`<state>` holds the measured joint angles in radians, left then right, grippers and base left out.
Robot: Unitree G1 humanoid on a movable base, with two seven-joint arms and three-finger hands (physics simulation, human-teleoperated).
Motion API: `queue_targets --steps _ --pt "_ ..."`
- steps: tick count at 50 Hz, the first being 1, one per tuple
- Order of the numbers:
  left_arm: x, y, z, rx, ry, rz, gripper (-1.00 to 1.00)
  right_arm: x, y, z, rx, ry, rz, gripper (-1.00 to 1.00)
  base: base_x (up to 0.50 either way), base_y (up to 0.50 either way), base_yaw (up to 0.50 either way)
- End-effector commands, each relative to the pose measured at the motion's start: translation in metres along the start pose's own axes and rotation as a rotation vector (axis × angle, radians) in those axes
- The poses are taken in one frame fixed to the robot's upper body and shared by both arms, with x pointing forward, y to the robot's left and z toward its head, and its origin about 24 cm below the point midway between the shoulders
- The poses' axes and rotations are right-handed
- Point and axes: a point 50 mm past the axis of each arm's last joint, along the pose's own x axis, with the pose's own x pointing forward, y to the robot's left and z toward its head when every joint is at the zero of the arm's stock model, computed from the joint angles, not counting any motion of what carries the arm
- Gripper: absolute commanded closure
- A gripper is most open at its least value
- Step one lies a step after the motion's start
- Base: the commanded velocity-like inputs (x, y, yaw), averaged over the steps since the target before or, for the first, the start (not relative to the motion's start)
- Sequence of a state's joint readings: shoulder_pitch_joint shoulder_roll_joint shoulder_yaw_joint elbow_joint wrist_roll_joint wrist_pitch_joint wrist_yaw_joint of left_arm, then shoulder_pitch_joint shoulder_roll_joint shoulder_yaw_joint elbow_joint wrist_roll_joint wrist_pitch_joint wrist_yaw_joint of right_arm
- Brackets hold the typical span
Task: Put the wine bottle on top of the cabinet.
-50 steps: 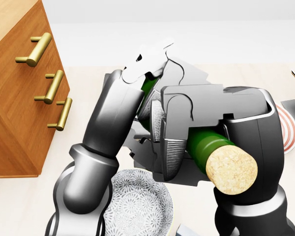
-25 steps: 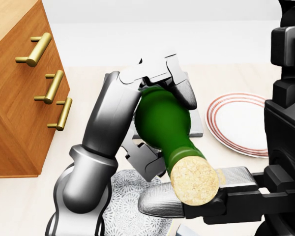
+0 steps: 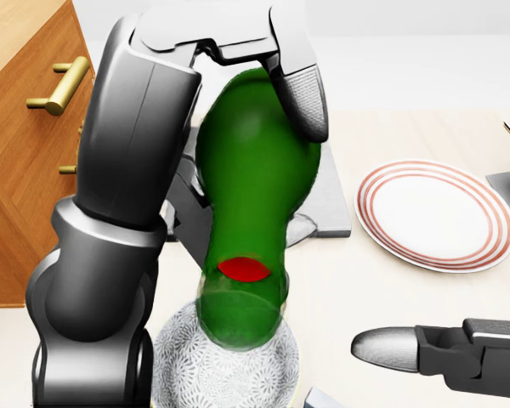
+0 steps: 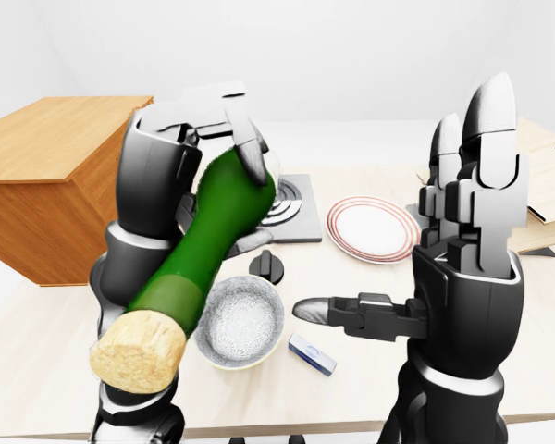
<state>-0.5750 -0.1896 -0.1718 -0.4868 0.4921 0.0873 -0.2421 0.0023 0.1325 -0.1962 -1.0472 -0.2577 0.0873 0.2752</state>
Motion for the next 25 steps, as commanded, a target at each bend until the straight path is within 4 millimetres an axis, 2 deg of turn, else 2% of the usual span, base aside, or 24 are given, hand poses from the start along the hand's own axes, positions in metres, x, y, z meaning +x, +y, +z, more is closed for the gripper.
queue_targets --steps 1,5,10,13,18,25 --pt "0.029 0.030 0.045 0.062 -0.251 0.070 1.00 -0.015 -0.014 -0.008 0.083 0.069 -0.052 -1.00 0.00 0.00 0.00" --pt "0.041 0.046 0.068 0.098 -0.372 0.101 1.00 -0.018 -0.018 -0.009 0.127 0.089 -0.071 -1.00 0.00 0.00 0.00" --pt "0.052 0.061 0.087 0.112 -0.467 0.125 1.00 -0.019 -0.017 -0.009 0.161 0.103 -0.078 -1.00 0.00 0.00 0.00" --pt "0.055 0.068 0.086 0.103 -0.470 0.141 1.00 -0.019 -0.017 -0.009 0.165 0.101 -0.081 -1.00 0.00 0.00 0.00" --pt "0.065 0.086 0.098 0.107 -0.519 0.174 1.00 -0.017 -0.016 -0.008 0.165 0.087 -0.079 -1.00 0.00 0.00 0.00" --pt "0.079 0.125 0.102 0.110 -0.510 0.254 1.00 -0.016 -0.016 -0.008 0.163 0.078 -0.080 -1.00 0.00 0.00 0.00"
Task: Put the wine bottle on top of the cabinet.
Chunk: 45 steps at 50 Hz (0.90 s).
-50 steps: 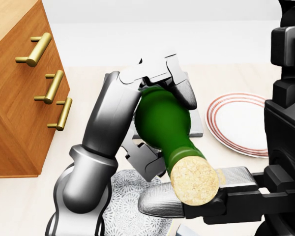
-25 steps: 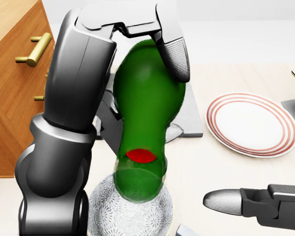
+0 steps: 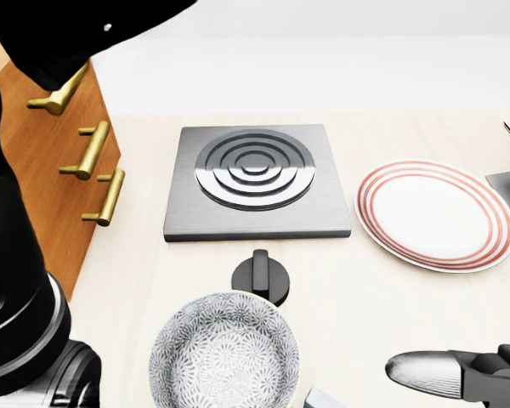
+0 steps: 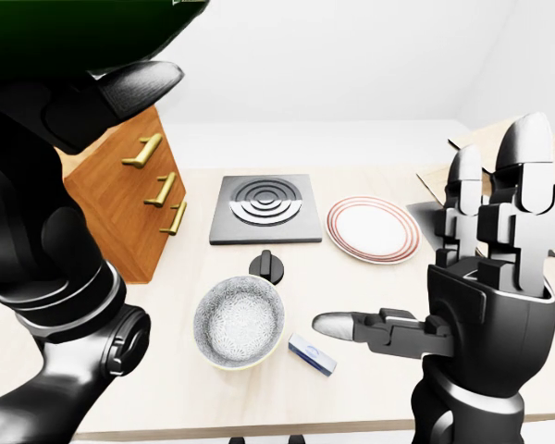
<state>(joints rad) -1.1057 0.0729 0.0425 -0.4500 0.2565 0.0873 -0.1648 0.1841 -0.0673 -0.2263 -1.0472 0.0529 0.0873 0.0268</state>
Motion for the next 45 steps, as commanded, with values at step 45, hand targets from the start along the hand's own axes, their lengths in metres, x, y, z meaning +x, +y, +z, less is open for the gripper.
queue_targets --steps 45 --pt "-0.062 0.225 -0.122 0.151 0.725 0.465 1.00 0.009 0.017 -0.015 0.031 0.020 0.020 -1.00 0.00 0.00 0.00"
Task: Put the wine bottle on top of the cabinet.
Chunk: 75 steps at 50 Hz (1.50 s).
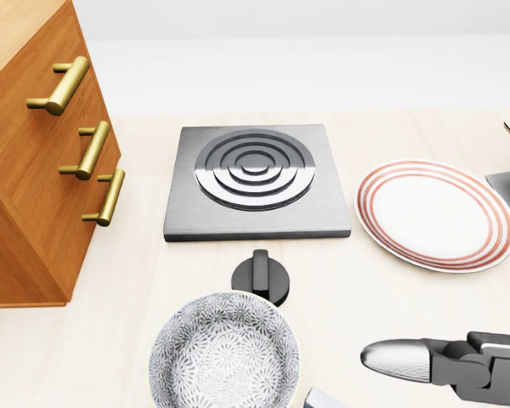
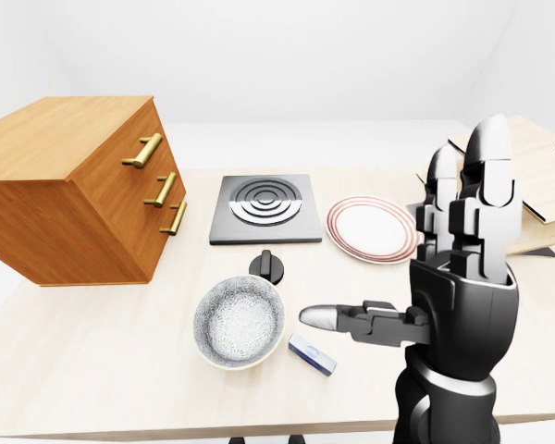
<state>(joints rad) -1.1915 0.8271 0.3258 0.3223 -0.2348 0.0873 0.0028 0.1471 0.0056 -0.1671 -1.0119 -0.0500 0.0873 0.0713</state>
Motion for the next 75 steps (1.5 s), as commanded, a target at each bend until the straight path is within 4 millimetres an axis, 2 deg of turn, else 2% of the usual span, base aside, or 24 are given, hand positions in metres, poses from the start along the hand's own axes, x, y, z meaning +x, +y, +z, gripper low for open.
queue_targets --steps 1,8,19,24,26,27,28,36,48,54,75 --pt "-0.007 0.010 -0.054 -0.020 0.232 0.019 1.00 0.006 0.007 -0.008 0.030 0.009 0.010 -1.00 0.00 0.00 0.00" --pt "-0.011 0.009 -0.073 -0.037 0.313 0.019 1.00 0.005 0.005 -0.010 0.031 0.022 0.007 -1.00 0.00 0.00 0.00" --pt "-0.012 0.003 -0.083 -0.046 0.359 -0.026 1.00 0.001 0.002 -0.011 0.027 0.041 0.000 -1.00 0.00 0.00 0.00" --pt "-0.021 -0.002 -0.104 -0.035 0.452 -0.054 1.00 -0.001 0.003 -0.016 0.034 0.070 0.004 -1.00 0.00 0.00 0.00" --pt "-0.022 -0.002 -0.109 -0.041 0.478 -0.051 0.90 -0.001 0.003 -0.017 0.036 0.072 0.003 -1.00 0.00 0.00 0.00" --pt "-0.022 -0.001 -0.111 -0.061 0.490 -0.052 0.74 0.000 0.003 -0.017 0.036 0.070 0.002 -1.00 0.00 0.00 0.00" --pt "-0.022 0.000 -0.112 -0.052 0.500 -0.052 1.00 0.000 0.003 -0.015 0.036 0.064 0.003 -1.00 0.00 0.00 0.00" --pt "-0.024 -0.004 -0.117 -0.023 0.532 -0.078 1.00 -0.003 0.003 -0.018 0.036 0.087 0.001 -1.00 0.00 0.00 0.00" --pt "-0.035 -0.002 -0.142 0.022 0.689 -0.069 1.00 -0.002 0.003 -0.020 0.040 0.089 0.001 -1.00 0.00 0.00 0.00" --pt "-0.030 -0.001 -0.138 0.027 0.695 -0.062 1.00 -0.003 0.002 -0.021 0.040 0.099 -0.003 -1.00 0.00 0.00 0.00" --pt "-0.038 -0.010 -0.151 0.100 0.780 -0.042 1.00 -0.007 -0.001 -0.019 0.032 0.110 -0.009 -1.00 0.00 0.00 0.00"
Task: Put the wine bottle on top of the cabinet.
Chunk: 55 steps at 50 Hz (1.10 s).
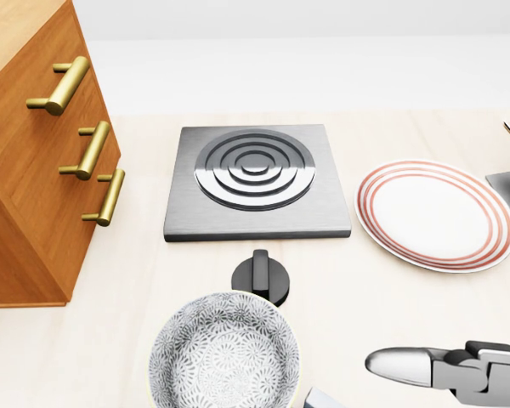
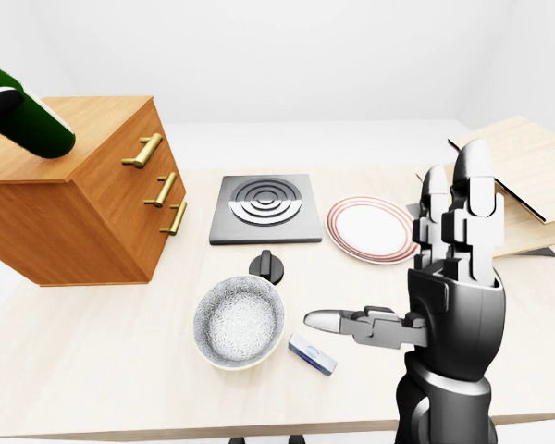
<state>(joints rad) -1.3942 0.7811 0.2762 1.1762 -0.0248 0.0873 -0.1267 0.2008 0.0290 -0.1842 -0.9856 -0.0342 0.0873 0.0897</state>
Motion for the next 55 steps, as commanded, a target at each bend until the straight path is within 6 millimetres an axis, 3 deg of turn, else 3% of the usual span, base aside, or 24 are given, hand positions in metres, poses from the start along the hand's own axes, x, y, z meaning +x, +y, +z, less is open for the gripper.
queue_targets --steps 1,6,7,8,10,11,18,55 --pt "0.001 -0.006 -0.018 0.047 0.085 0.027 1.00 0.001 0.002 -0.008 0.027 0.027 0.000 -1.00 0.00 0.00 0.00" --pt "0.001 -0.006 -0.016 0.050 0.080 0.017 1.00 0.001 0.002 -0.012 0.026 0.048 0.000 -1.00 0.00 0.00 0.00" --pt "0.001 -0.006 -0.015 0.056 0.079 0.017 0.22 0.000 0.002 -0.014 0.028 0.059 0.001 -1.00 0.00 0.00 0.00" --pt "0.001 -0.006 -0.016 0.056 0.080 0.016 -0.07 0.000 0.002 -0.014 0.028 0.060 0.000 -1.00 0.00 0.00 0.00" --pt "0.001 -0.006 -0.015 0.060 0.079 0.016 -0.39 0.000 0.002 -0.014 0.029 0.057 0.000 -1.00 0.00 0.00 0.00" --pt "0.001 -0.006 -0.012 0.062 0.071 0.014 -0.79 0.001 0.003 -0.013 0.031 0.051 0.001 -1.00 0.00 0.00 0.00" --pt "0.001 -0.006 -0.015 0.069 0.078 0.014 -0.86 0.001 0.004 -0.011 0.030 0.041 0.003 -1.00 0.00 0.00 0.00" --pt "0.000 -0.006 -0.022 0.082 0.099 0.010 -0.73 0.005 0.006 -0.007 0.027 0.008 0.010 -1.00 0.00 0.00 0.00"
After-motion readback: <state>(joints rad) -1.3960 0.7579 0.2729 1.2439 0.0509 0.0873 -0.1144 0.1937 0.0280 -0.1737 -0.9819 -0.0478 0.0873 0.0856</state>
